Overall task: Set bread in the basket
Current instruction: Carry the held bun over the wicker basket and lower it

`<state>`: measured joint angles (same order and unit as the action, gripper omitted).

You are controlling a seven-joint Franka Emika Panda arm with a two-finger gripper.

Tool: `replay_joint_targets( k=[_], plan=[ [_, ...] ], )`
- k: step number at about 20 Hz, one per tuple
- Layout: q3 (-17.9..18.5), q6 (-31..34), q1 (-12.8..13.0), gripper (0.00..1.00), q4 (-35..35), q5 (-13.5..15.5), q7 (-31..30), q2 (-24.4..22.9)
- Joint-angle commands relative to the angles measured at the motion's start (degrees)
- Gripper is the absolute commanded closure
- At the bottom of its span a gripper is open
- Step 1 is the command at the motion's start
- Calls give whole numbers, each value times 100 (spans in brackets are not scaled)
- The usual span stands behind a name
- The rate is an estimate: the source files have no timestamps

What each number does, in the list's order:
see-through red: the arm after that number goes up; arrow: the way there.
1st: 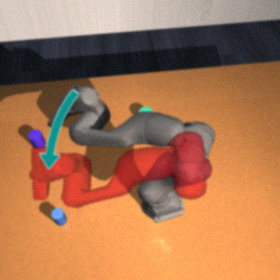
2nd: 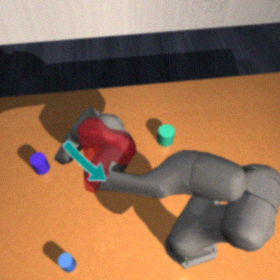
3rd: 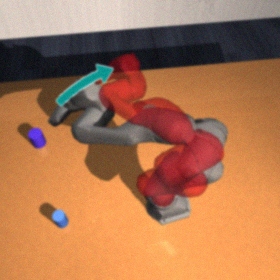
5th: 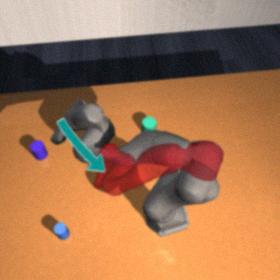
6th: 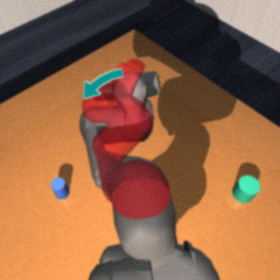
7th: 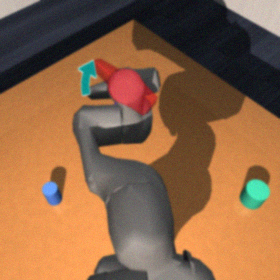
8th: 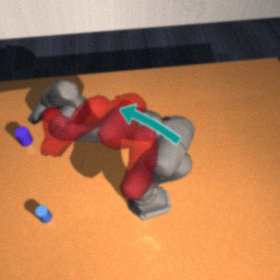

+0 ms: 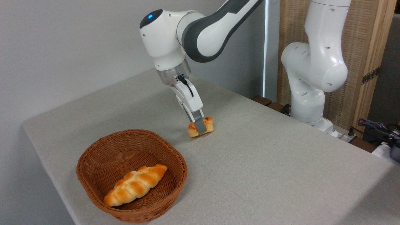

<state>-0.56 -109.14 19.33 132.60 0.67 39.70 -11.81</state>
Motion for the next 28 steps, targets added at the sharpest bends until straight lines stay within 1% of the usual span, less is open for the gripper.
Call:
replay_joint_targets(
  k=[1, 3, 5, 7, 8, 11, 12, 13, 14, 15, 16, 17, 19, 28],
  plan=[
    [38, 50, 9, 68, -347, 64, -32, -164],
    [47, 95, 9, 63, -655, 73, -137, -190],
    [99, 51, 0, 62, -927, 73, -199, -190],
    [135, -133, -70, 62, -1121, 73, -191, -164],
    [152, -334, -96, 62, -1209, 73, -191, -129],
    [459, -1194, -123, 62, -1236, 134, -182, 2],
    [547, -1467, -123, 55, -1236, 161, -182, 64],
    [574, -1670, -123, 38, -1236, 170, -199, 160],
    [583, -1837, -123, 37, -1236, 161, -191, 222],
    [592, -2004, -140, 33, -1236, 170, -191, 292],
    [661, -2171, -158, 12, -1236, 170, -191, 371],
    [723, -2338, -158, 0, -1236, 170, -182, 433],
    [732, -2463, -149, 0, -1236, 179, -182, 547],
    [724, -2454, -149, 0, -1219, 170, -182, 583]
  ],
)
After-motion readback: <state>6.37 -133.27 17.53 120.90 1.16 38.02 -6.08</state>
